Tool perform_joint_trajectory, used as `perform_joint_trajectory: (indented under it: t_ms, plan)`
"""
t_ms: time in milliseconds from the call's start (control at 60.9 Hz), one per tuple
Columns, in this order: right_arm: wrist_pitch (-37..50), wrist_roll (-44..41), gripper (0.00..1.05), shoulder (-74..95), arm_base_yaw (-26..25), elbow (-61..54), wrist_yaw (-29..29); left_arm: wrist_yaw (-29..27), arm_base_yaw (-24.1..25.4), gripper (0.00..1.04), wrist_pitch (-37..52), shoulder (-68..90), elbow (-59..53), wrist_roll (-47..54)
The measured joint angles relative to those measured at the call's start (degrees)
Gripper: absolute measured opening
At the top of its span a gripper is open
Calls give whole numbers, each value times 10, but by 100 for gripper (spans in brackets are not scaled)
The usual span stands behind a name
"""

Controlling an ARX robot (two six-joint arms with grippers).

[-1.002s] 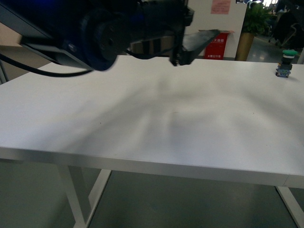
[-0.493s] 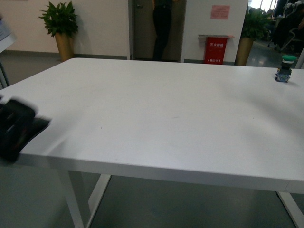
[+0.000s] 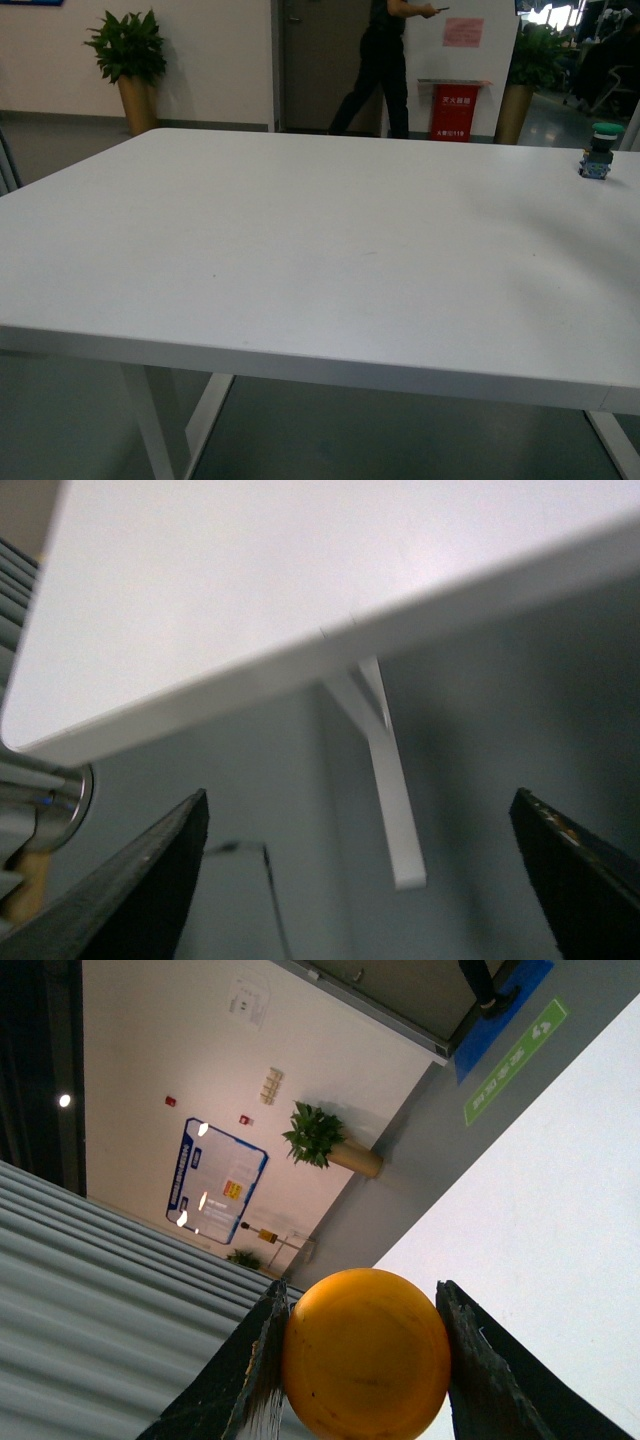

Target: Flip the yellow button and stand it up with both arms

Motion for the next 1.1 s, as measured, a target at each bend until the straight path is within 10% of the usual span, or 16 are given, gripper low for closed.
perform_joint_trajectory:
  t_ms: [164,427,1100]
  plan:
    - [-2,-4,38,-3,-1,0,-1,3,-5,56,206,-17,-46,-152]
    - [-5,-7,38,-6,-2,-1,-2,2,-5,4,122,-134,-79,-202]
    - [-15,-19,38,-14,-4,-1,-5,3,-5,4,-132,-420,-89,-208]
